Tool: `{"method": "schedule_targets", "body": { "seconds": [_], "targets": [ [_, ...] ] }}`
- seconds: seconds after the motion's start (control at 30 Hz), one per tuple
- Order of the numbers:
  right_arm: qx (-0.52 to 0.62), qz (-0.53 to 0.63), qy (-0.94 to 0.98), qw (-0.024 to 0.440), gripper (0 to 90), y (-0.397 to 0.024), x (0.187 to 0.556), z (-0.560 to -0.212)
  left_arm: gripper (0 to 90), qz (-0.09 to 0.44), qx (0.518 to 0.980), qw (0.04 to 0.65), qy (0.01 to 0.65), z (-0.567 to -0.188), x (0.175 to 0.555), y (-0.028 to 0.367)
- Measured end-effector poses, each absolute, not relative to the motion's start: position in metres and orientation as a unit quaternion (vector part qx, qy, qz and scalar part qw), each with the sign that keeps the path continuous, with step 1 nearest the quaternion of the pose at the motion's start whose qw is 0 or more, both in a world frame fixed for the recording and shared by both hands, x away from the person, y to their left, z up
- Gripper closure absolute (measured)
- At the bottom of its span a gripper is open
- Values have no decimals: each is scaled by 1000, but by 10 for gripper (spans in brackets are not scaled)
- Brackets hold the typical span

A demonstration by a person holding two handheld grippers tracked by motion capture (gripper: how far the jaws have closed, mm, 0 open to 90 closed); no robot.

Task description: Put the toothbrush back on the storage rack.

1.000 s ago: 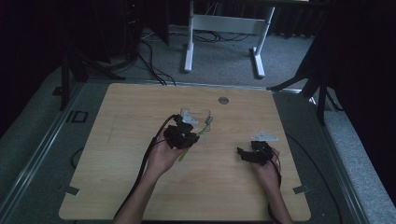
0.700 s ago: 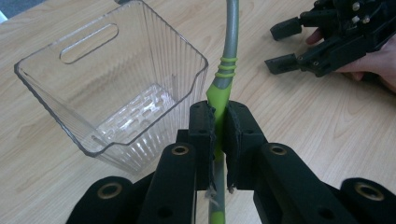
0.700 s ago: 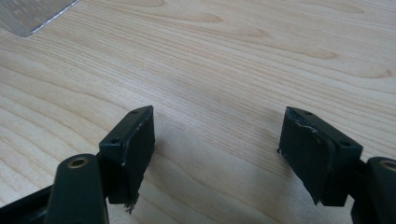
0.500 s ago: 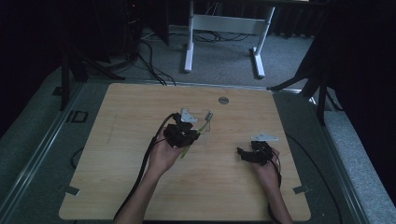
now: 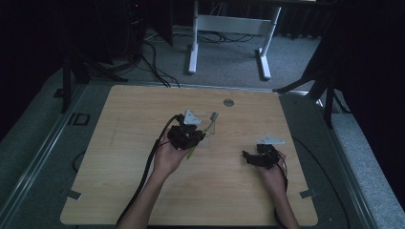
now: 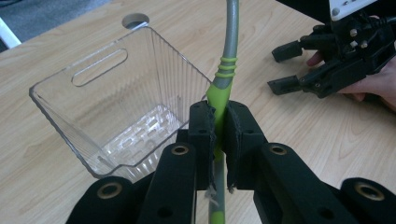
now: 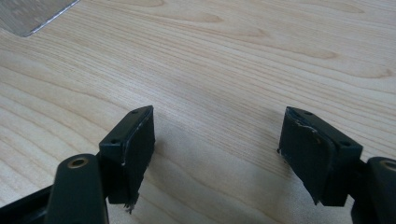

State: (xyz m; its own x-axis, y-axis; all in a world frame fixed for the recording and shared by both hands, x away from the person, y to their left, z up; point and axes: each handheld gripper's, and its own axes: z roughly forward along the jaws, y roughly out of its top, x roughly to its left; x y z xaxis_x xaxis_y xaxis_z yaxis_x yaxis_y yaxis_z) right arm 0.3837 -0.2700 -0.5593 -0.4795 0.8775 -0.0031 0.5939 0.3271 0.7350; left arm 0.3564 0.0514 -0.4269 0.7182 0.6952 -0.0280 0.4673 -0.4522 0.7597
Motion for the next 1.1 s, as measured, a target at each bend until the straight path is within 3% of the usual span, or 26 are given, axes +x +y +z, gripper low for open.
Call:
{"method": "schedule_targets", "body": {
  "seconds": [1.1],
  "targets": [
    [467, 345, 788, 206, 265, -270, 384, -559, 816, 157, 798, 456, 360, -428, 363, 62]
  ]
}}
